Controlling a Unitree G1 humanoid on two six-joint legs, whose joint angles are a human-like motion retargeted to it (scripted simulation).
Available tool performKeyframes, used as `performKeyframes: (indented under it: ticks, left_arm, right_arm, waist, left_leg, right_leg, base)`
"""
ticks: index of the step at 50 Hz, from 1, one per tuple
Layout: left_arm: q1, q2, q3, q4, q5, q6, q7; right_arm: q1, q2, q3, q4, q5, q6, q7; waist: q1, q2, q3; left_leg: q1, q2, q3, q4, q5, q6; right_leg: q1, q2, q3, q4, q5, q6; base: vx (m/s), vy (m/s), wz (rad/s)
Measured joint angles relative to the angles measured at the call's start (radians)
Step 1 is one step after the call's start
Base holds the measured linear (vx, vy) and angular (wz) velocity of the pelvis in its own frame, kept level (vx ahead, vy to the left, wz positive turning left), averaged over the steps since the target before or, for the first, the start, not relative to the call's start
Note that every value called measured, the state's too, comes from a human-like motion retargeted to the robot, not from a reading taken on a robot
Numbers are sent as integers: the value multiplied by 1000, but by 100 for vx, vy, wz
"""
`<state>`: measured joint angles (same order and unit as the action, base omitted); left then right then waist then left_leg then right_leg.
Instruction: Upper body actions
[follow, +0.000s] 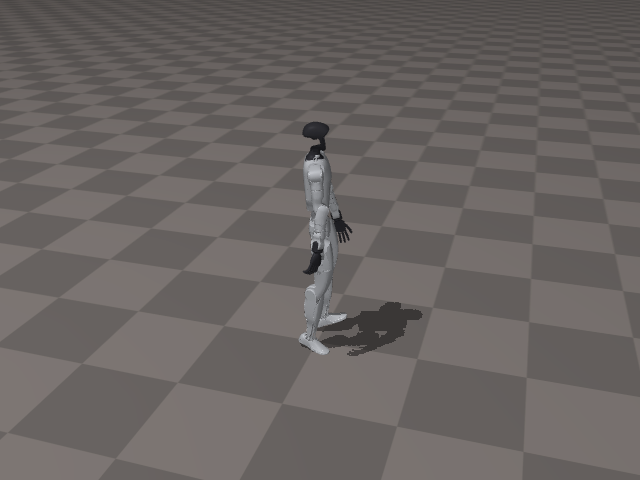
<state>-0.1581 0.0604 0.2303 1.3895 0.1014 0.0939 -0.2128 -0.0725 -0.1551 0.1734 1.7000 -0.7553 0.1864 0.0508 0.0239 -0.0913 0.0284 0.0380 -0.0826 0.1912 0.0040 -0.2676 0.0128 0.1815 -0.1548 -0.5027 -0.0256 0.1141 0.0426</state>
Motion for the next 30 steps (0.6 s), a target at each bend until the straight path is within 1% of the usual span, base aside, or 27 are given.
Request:
performKeyframes:
  ticks: [2,3,5,7,10,12,14,15,19,21,23,25,28,30]
  left_arm:
    - [-55,-5,-60,-107,8,-36,-9]
    - [-67,-1,-83,-155,16,-50,-4]
    - [-80,31,-132,-272,39,-84,24]
    - [-70,77,-163,-367,73,-120,83]
    - [-47,121,-186,-423,117,-150,175]
    - [-29,132,-193,-395,152,-154,227]
    - [-8,126,-195,-319,181,-134,241]
    - [0,118,-194,-280,191,-118,231]
    - [39,67,-152,-74,233,-7,109]
    - [65,50,-130,26,257,42,67]
    - [95,45,-129,89,273,63,58]
    - [141,41,-129,128,272,61,86]
    - [203,26,-95,151,224,52,141]
    - [232,19,-64,161,183,42,153]
  right_arm:
    - [85,-27,-38,0,-28,50,-2]
    - [113,-39,-56,0,-24,54,-5]
    - [158,-70,-102,0,13,38,-17]
    - [176,-90,-172,0,65,32,-40]
    - [176,-96,-250,0,161,28,-76]
    - [167,-95,-292,0,266,-2,-100]
    - [151,-81,-329,0,369,-50,-115]
    - [144,-73,-341,0,403,-70,-116]
    - [103,-20,-372,-9,449,-124,-65]
    - [93,11,-366,-44,437,-133,-10]
    - [88,34,-344,-78,414,-135,35]
    - [81,49,-298,-107,354,-140,45]
    - [73,50,-212,-140,216,-150,23]
    - [69,43,-166,-155,133,-159,25]
  waist:
    - [-6,0,-10]
    - [-10,1,-13]
    - [-28,6,-17]
    - [-47,14,-13]
    - [-66,24,-9]
    - [-81,32,-11]
    - [-96,41,-12]
    - [-100,43,-12]
    - [-111,47,-2]
    - [-114,46,5]
    - [-126,43,12]
    - [-118,40,19]
    - [-83,38,22]
    - [-73,36,21]
  left_leg:
    - [-5,3,5,-3,-1,1]
    - [-6,4,9,-4,-2,1]
    - [-5,9,20,-5,-5,1]
    - [1,16,36,-6,-9,-1]
    - [11,24,59,-8,-13,-2]
    - [15,30,76,-11,-15,-3]
    - [20,37,89,-13,-16,-3]
    - [22,39,93,-13,-16,-3]
    - [32,45,106,-13,-15,-4]
    - [37,45,107,-12,-15,-5]
    - [39,40,92,-10,-12,-5]
    - [43,40,89,-7,-12,-8]
    - [46,43,101,-6,-13,-12]
    - [43,41,95,-5,-11,-12]
  right_leg:
    - [-8,1,1,0,2,2]
    - [-11,3,3,0,3,2]
    - [-19,6,12,1,5,0]
    - [-26,11,29,4,9,-2]
    - [-36,18,53,8,13,-6]
    - [-44,23,67,11,17,-8]
    - [-50,28,80,12,19,-10]
    - [-51,30,85,13,20,-11]
    - [-49,35,99,16,20,-13]
    - [-44,37,102,15,19,-16]
    - [-33,41,91,8,18,-21]
    - [-31,36,98,11,18,-19]
    - [-43,25,119,22,20,-14]
    - [-44,23,117,23,19,-15]
  base:
    - [8,-3,-19]
    - [7,-3,-29]
    - [5,-4,-45]
    - [-2,-3,-63]
    - [-4,0,-56]
    - [-5,0,-50]
    - [-4,0,-37]
    - [-4,-3,-23]
    - [-1,-1,-5]
    - [0,0,0]
    - [-1,-1,28]
    - [0,0,10]
    - [0,0,-13]
    - [-1,1,10]
